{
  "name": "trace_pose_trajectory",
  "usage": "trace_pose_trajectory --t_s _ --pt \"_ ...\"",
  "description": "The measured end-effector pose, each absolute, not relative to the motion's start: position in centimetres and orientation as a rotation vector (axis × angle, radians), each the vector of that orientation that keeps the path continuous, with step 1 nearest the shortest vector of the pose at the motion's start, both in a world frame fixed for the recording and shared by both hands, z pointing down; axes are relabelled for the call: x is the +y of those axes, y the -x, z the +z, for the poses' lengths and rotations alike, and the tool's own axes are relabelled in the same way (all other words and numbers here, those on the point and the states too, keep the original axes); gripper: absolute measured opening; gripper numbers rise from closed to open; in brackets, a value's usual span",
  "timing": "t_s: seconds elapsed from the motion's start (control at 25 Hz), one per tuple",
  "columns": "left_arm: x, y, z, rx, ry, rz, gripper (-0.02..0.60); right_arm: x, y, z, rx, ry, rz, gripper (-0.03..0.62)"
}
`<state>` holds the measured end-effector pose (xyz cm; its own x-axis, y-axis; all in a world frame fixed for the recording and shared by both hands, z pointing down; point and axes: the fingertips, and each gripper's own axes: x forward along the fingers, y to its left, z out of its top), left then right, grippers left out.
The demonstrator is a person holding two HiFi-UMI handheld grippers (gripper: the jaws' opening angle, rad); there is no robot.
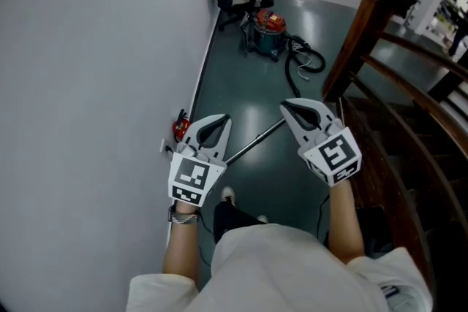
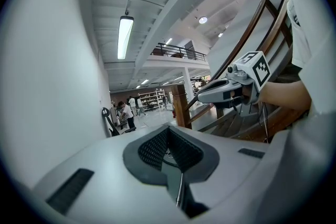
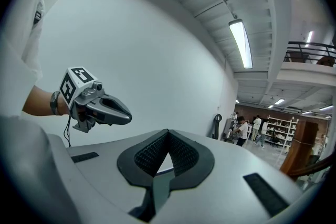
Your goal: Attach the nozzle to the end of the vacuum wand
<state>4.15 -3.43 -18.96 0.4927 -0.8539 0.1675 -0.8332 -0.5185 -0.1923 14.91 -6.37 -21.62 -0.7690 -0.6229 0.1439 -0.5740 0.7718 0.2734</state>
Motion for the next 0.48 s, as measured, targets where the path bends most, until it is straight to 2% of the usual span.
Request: trace_pose_trajectory --t_s 0.48 --pt "-3.50 -3.82 -18.04 1.487 2.622 -0.436 0.002 -6.39 -14.18 -20.89 -2.723 -0.914 -0.337 0.026"
